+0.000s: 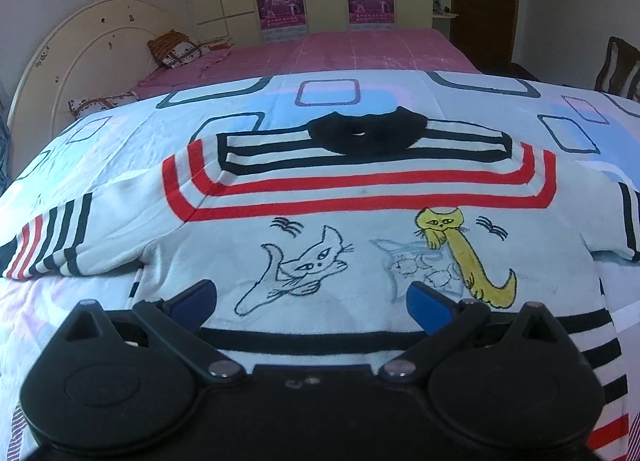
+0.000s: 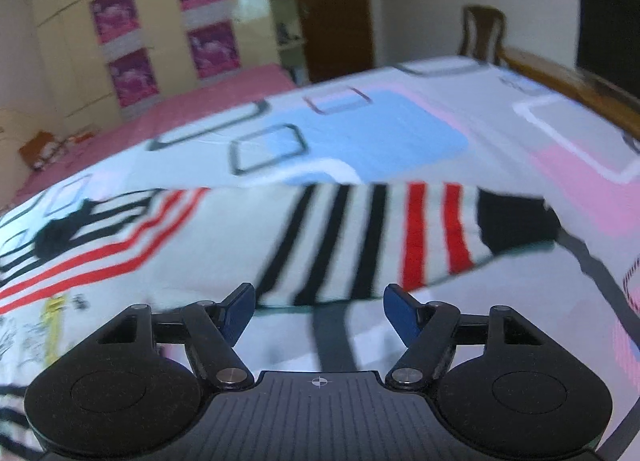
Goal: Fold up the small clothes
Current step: 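Reach the right gripper to the black sleeve cuff and close on it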
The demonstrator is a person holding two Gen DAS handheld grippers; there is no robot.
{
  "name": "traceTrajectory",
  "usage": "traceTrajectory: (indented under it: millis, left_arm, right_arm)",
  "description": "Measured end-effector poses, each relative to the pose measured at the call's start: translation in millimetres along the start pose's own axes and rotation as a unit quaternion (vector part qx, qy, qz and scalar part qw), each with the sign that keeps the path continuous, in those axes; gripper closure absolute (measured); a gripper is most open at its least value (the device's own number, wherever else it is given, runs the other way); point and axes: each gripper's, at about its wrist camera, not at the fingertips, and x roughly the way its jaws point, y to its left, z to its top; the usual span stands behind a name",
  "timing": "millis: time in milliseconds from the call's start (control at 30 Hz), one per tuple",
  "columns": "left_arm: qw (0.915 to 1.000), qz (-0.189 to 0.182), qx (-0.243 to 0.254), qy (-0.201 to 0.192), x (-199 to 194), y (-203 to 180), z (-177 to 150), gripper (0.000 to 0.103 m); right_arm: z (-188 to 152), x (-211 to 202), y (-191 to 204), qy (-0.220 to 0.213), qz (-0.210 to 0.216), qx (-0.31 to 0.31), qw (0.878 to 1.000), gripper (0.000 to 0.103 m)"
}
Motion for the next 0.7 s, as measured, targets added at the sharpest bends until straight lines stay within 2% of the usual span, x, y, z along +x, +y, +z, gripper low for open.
traceTrajectory:
  millis: [200,400,467,533,567,633,700]
  left_arm:
    - [0.9999,-0.002,-0.004,0.014,8.0,0.6,3.0,0.006]
    - [0.9994,-0.006,-0.007,0.033,13.1,5.4,1.6,0.016]
    - [0.9993,-0.004,-0.005,0.036,13.3,6.5,0.8,0.018]
    - [0.9993,-0.006,-0.002,0.036,12.8,7.5,0.0,0.021]
    - [0.9993,-0.009,-0.001,0.036,12.5,8.4,-0.4,0.024]
    - [0.9991,-0.015,-0.001,0.039,12.4,10.4,-1.0,0.026]
    - [0.9990,-0.018,0.000,0.040,12.2,12.6,-1.4,0.027]
  right_arm:
    - [7.9,24.4,-41.3,0.005,-0.037,0.047,0.998,0.032]
    - [15.6,45.8,-76.7,0.006,-0.054,0.108,0.993,0.032]
    - [17.9,48.9,-83.7,-0.002,-0.061,0.117,0.991,0.045]
    - [21.3,49.1,-89.7,-0.011,-0.067,0.126,0.990,0.063]
    - [21.9,50.7,-92.6,-0.013,-0.066,0.133,0.989,0.065]
    - [23.3,52.2,-97.1,-0.018,-0.069,0.140,0.988,0.079]
    - [23.8,53.3,-96.1,-0.022,-0.071,0.136,0.988,0.086]
